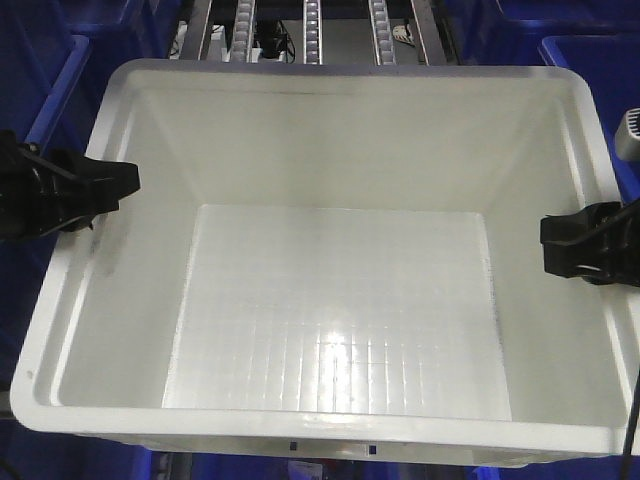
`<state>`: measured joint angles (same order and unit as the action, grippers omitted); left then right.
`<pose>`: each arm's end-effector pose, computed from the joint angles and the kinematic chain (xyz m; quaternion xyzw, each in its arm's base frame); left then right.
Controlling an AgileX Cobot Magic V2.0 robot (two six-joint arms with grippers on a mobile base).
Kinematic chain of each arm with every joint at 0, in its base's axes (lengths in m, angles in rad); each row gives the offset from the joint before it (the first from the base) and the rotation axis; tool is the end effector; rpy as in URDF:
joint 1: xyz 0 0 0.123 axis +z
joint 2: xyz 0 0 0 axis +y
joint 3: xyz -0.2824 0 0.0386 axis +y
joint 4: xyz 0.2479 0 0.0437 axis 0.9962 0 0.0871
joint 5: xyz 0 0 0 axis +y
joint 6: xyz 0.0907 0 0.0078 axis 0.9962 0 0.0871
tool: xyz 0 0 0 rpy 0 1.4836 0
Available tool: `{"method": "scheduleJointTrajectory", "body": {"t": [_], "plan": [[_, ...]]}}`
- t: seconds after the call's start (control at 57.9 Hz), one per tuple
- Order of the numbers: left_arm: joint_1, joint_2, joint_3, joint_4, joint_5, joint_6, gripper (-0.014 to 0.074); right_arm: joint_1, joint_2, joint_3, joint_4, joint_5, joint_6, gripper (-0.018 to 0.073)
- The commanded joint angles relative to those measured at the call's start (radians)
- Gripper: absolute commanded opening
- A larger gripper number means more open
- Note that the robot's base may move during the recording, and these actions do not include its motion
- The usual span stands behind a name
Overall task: Move bin from left to right shelf
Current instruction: 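Hold the tote with both grippers while the base turns away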
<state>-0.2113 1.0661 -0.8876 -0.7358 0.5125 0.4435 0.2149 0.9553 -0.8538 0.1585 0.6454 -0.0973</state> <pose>0.2136 -0.0765 0.3476 0.0805 0.8451 -0.2496 0.4658 0.1851 0.0493 0.3390 -0.1038 0.8899 0.0962 0.4337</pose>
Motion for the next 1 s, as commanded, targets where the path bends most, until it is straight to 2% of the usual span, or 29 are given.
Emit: {"method": "scheduleJointTrajectory", "body": {"t": [0.0,0.984], "plan": [[-0.019,-0.037,-0.043,-0.108,0.019,0.024,-0.0003,0.004,-0.018,-0.044,0.073,-0.156,0.009,-0.0004],[-0.019,-0.037,-0.043,-0.108,0.019,0.024,-0.0003,0.004,-0.018,-0.044,0.073,-0.155,0.009,-0.0004]]}}
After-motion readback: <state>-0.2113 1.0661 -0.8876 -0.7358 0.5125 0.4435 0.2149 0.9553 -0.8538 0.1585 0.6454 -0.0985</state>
